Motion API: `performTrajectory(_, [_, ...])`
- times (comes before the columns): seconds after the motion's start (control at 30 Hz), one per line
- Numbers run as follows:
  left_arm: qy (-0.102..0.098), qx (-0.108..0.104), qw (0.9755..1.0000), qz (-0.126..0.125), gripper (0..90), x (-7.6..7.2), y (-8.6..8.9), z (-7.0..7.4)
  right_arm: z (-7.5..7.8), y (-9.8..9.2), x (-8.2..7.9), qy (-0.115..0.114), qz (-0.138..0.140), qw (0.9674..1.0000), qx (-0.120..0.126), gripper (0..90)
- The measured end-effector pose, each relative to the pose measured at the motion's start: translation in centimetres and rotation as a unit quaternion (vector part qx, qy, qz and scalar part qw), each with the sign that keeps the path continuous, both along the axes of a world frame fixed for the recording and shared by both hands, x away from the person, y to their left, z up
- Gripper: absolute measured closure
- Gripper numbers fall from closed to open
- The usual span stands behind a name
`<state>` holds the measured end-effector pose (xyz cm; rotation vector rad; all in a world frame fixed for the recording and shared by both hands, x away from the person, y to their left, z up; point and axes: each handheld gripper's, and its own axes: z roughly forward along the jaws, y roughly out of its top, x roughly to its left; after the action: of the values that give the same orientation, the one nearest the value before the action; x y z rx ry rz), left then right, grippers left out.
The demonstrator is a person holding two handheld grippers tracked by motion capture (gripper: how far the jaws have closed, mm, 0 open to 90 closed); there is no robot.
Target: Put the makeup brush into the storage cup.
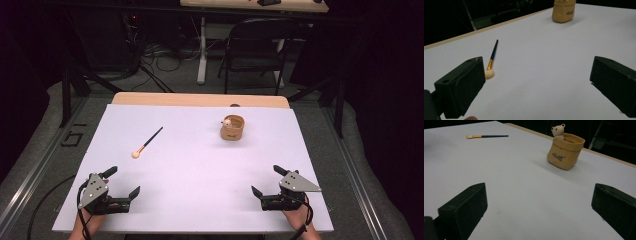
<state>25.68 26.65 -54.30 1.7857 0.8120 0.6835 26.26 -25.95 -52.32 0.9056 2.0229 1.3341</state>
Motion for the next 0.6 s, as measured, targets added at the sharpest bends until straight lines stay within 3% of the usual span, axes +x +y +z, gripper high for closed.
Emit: performTrajectory(0.6, [0.003, 0.001, 1.0, -0.004, 0.0, 1.7, -0.7, 0.1, -0.1, 0.1, 0.1, 0.003, 0.001, 1.0, -0.002, 0.0])
